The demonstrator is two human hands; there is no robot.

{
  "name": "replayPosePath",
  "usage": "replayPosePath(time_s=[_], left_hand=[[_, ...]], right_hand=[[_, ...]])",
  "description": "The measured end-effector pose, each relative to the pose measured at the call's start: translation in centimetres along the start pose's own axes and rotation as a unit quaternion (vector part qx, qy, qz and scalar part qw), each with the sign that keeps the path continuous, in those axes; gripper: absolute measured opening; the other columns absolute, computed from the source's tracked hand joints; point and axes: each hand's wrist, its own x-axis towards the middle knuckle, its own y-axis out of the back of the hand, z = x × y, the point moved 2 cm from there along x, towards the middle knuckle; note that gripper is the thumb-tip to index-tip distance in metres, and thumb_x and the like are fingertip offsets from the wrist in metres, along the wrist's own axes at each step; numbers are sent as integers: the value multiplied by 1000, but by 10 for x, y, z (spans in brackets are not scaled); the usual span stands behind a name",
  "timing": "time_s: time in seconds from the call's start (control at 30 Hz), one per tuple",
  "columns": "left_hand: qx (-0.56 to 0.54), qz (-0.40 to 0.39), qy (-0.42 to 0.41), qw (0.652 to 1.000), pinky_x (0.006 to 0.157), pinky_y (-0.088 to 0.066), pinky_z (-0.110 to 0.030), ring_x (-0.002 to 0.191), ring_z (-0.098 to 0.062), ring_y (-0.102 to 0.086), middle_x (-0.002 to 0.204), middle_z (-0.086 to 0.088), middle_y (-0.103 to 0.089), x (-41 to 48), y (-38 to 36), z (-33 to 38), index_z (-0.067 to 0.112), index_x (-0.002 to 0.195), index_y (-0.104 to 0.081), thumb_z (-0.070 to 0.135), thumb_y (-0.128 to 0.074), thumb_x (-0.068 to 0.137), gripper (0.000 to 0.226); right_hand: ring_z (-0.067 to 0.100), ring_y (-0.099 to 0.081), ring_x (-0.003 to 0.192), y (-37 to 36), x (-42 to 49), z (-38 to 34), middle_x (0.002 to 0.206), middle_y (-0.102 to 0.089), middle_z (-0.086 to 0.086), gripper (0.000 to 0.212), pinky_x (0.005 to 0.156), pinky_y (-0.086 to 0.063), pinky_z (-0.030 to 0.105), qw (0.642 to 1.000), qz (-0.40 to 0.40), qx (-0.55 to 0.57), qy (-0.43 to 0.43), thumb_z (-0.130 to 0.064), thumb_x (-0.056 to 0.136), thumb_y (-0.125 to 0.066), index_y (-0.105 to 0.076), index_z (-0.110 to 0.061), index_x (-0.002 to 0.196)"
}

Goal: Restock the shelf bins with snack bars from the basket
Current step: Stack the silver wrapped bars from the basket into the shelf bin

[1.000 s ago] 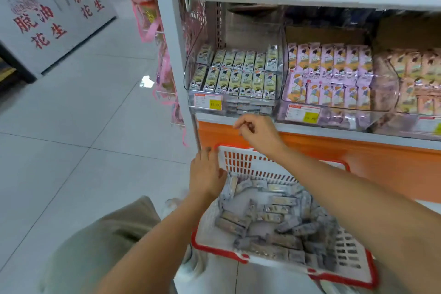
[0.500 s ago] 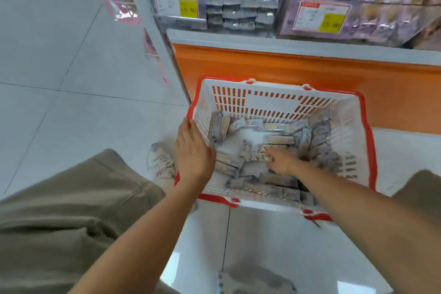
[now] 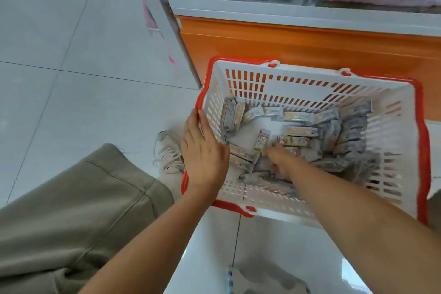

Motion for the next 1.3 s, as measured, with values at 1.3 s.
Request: replayPosePath(time_s=[1.3], left_hand=[[-128, 157, -54, 978, 119, -9, -33, 150, -23, -1, 163, -7, 1, 156, 211, 10, 11, 155, -3, 31, -50, 99, 75]], right_hand=[[28, -53, 103, 42, -315, -357, 114, -47, 10, 31, 90, -44, 39, 663, 165, -411, 603, -40, 103, -34, -48, -34, 131]])
